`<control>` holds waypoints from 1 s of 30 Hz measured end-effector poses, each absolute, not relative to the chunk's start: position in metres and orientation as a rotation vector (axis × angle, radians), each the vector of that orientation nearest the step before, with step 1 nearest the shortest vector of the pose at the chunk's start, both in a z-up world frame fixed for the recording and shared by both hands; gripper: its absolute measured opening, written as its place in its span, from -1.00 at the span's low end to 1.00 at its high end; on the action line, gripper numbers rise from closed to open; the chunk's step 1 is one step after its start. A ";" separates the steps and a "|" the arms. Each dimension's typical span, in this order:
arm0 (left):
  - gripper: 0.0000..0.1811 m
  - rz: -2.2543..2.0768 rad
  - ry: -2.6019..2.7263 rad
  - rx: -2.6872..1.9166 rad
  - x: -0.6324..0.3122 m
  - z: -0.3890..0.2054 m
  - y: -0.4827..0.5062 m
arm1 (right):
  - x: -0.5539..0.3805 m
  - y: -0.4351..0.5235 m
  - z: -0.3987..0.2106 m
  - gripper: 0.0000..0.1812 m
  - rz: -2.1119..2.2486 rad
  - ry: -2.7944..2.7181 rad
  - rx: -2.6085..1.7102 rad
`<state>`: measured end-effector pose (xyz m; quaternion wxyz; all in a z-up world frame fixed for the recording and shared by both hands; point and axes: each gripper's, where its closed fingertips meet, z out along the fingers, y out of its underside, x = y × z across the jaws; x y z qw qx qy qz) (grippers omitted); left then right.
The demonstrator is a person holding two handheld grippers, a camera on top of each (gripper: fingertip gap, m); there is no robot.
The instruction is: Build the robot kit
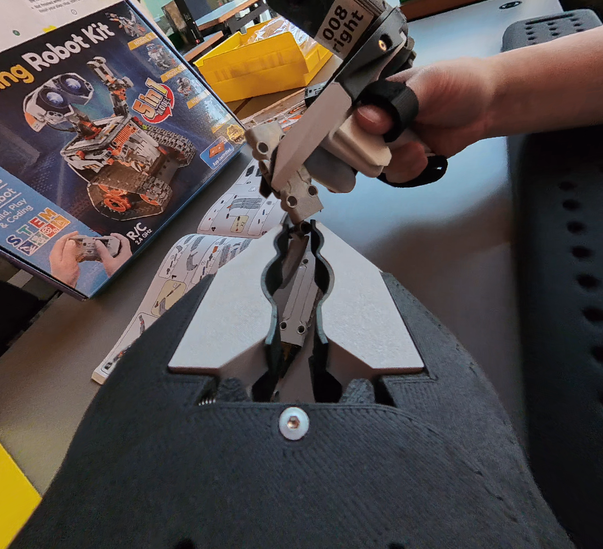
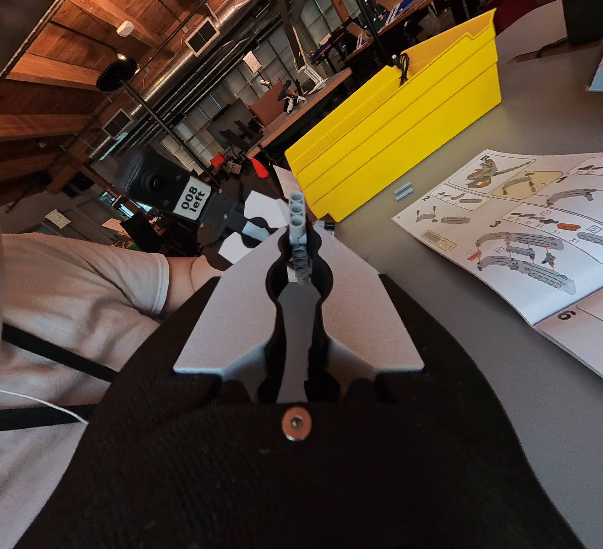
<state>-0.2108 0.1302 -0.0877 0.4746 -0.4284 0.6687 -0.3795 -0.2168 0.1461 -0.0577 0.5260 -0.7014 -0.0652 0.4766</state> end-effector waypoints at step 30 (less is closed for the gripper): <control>-0.92 -1.188 1.793 -0.745 -0.238 -0.058 0.085 | -0.236 0.096 -0.039 -0.90 0.974 -0.825 -1.379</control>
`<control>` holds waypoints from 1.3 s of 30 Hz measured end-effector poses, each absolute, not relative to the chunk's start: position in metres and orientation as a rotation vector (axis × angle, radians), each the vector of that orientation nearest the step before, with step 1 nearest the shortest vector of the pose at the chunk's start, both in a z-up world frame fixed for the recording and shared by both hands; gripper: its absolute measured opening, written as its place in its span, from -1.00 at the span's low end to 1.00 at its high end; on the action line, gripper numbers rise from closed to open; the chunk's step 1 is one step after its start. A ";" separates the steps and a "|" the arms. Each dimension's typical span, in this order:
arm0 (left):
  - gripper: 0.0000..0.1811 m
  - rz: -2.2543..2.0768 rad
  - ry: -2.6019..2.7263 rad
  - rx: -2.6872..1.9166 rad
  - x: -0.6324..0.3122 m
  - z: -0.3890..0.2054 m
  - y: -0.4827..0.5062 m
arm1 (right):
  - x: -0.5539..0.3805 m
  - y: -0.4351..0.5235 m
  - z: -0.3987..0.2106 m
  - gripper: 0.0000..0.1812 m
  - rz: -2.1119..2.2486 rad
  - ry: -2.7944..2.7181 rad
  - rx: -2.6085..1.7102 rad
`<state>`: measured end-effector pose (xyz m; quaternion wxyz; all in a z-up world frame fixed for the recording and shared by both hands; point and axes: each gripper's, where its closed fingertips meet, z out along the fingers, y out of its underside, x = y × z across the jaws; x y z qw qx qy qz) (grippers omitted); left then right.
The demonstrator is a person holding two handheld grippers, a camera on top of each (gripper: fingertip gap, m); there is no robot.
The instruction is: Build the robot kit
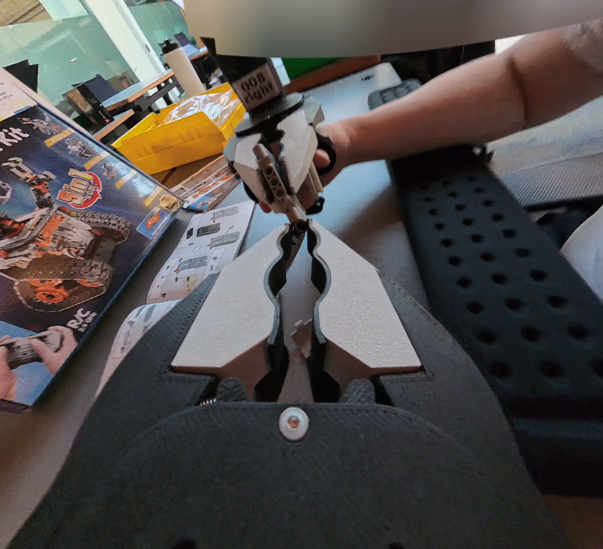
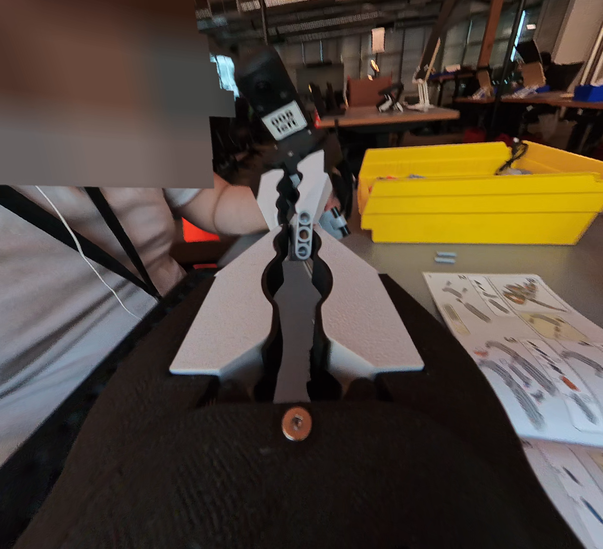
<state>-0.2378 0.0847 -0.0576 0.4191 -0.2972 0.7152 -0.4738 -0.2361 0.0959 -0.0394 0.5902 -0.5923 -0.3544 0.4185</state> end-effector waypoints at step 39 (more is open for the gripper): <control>-0.94 -0.755 1.962 -0.516 -0.240 -0.102 0.085 | -0.238 0.085 -0.113 -0.93 0.267 -1.300 -1.725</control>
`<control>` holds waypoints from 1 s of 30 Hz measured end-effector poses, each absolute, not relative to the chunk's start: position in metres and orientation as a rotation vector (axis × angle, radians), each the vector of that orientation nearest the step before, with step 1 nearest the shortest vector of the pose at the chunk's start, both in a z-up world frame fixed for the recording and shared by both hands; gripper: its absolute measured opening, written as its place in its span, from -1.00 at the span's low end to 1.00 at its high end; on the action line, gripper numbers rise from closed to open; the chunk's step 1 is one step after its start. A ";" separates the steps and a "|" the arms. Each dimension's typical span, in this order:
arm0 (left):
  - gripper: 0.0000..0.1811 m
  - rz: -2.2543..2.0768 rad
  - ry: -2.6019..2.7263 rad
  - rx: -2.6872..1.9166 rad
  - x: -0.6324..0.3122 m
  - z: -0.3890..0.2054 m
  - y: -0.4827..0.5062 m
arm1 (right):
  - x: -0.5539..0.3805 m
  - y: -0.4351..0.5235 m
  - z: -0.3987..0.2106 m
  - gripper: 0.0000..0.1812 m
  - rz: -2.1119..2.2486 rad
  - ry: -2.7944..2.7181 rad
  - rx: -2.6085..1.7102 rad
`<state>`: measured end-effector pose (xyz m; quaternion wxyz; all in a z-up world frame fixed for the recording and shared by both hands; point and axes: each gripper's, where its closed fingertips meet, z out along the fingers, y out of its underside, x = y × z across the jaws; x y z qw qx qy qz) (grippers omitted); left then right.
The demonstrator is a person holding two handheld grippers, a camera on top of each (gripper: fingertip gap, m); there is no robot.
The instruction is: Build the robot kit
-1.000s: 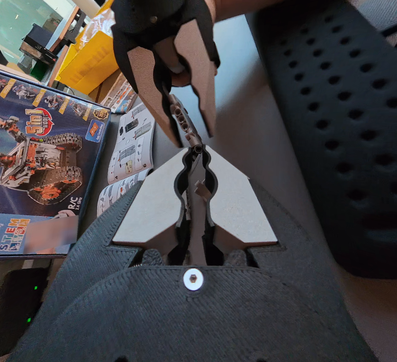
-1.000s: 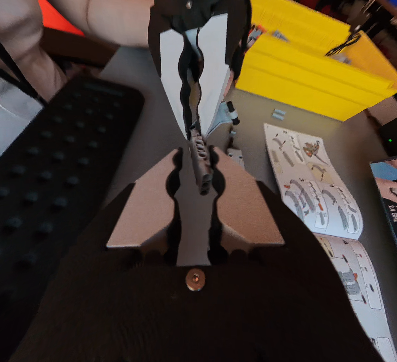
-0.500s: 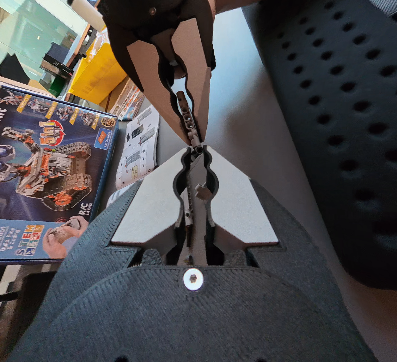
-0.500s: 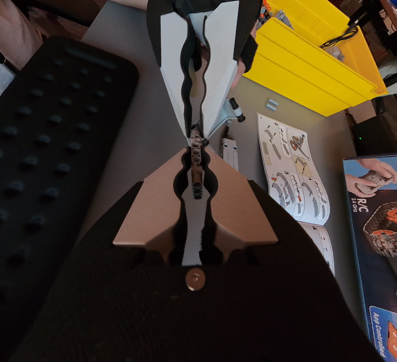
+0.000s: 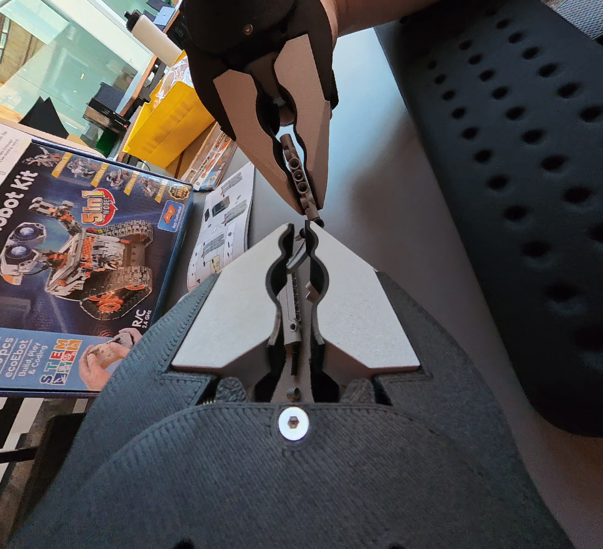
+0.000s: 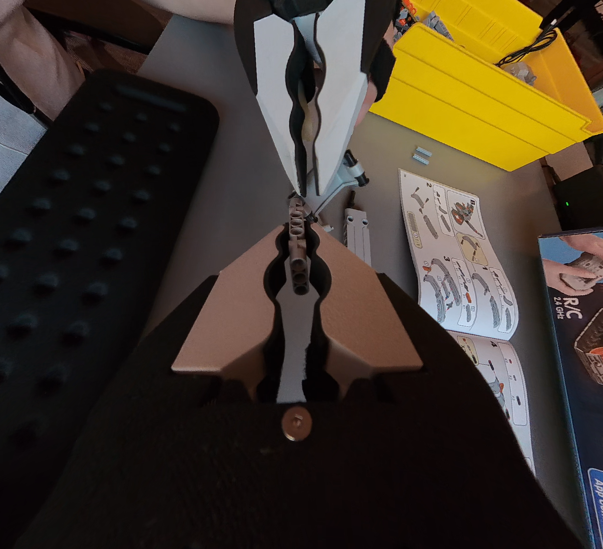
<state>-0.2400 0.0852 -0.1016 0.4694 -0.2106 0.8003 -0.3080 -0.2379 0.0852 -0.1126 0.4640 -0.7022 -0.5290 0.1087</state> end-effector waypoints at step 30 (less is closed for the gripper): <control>-0.91 -0.770 2.207 -0.662 -0.246 -0.129 0.072 | -0.253 0.082 -0.134 -0.92 0.332 -1.318 -1.857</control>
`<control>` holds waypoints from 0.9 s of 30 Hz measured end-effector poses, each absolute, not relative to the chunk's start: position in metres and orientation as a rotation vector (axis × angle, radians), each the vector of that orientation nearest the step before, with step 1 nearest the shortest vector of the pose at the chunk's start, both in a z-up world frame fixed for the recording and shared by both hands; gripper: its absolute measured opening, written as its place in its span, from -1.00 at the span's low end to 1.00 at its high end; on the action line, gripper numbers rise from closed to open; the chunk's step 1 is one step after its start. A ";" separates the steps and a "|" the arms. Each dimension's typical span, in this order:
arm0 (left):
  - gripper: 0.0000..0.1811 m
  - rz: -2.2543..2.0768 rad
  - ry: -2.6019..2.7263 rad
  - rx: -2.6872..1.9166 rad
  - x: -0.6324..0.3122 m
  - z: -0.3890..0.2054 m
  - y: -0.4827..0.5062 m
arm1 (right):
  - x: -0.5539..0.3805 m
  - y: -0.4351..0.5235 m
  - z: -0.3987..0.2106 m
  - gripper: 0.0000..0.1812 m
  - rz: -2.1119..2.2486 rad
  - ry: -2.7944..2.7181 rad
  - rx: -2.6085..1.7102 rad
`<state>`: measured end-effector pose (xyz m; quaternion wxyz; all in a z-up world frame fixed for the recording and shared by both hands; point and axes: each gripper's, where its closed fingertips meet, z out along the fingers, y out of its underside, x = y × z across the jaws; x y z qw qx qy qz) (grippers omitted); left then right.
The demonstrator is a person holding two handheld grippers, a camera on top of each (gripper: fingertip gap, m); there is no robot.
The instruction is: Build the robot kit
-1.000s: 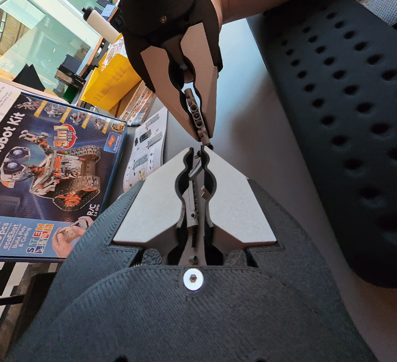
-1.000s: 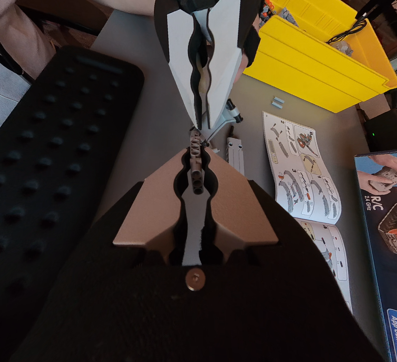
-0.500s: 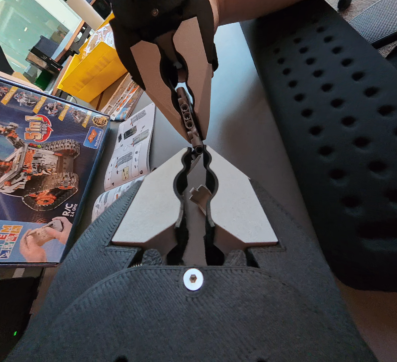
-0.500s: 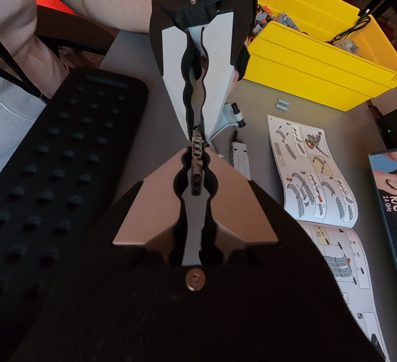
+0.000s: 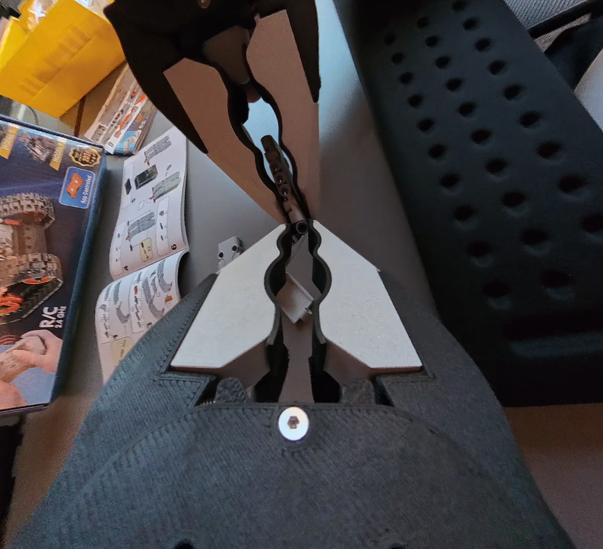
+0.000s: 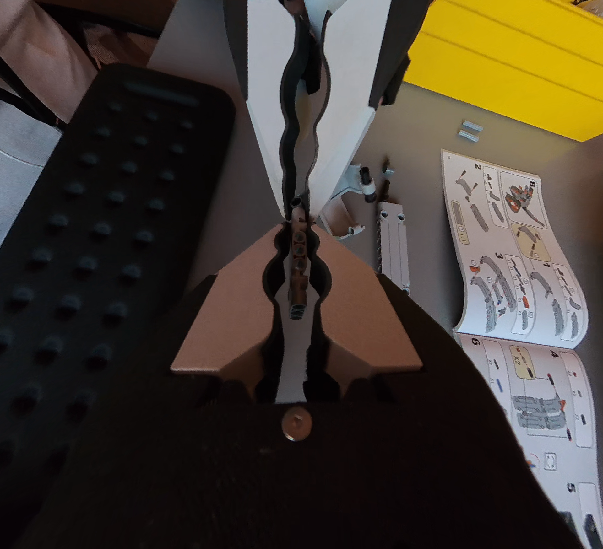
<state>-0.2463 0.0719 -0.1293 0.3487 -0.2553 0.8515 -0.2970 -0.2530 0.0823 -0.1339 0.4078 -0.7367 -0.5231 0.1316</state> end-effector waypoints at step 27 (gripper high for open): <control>-0.93 -0.847 2.349 -0.967 -0.265 -0.130 0.067 | -0.266 0.083 -0.137 -0.92 -0.083 -1.275 -1.703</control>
